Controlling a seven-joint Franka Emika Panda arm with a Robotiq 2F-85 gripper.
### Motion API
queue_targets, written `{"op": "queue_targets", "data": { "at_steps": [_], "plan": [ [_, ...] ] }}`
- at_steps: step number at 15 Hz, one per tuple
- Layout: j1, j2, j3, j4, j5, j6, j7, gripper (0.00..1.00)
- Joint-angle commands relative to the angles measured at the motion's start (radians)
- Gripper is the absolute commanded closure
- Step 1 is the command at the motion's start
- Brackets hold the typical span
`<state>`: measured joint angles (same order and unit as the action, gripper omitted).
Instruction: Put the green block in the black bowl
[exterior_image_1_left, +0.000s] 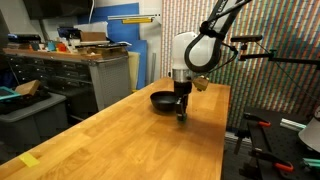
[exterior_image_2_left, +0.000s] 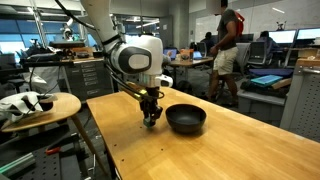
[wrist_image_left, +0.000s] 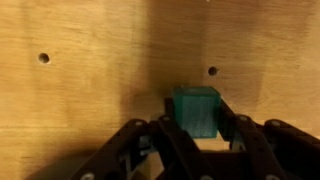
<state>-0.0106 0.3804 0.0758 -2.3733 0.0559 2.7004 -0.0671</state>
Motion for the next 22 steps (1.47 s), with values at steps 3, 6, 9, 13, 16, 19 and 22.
{"op": "queue_targets", "data": {
  "at_steps": [3, 6, 9, 13, 16, 19, 22],
  "plan": [
    [0.022, -0.145, 0.003, -0.070, -0.042, -0.038, -0.036, 0.82],
    [0.045, -0.204, -0.003, -0.080, -0.079, -0.065, -0.017, 0.82],
    [0.064, -0.246, -0.019, -0.066, -0.139, -0.088, 0.018, 0.82],
    [0.057, -0.263, -0.049, -0.011, -0.231, -0.110, 0.061, 0.82],
    [0.044, -0.230, -0.083, 0.063, -0.291, -0.134, 0.086, 0.82],
    [0.033, -0.180, -0.109, 0.144, -0.308, -0.161, 0.075, 0.82],
    [0.018, -0.117, -0.120, 0.229, -0.281, -0.202, 0.042, 0.82]
  ]
}}
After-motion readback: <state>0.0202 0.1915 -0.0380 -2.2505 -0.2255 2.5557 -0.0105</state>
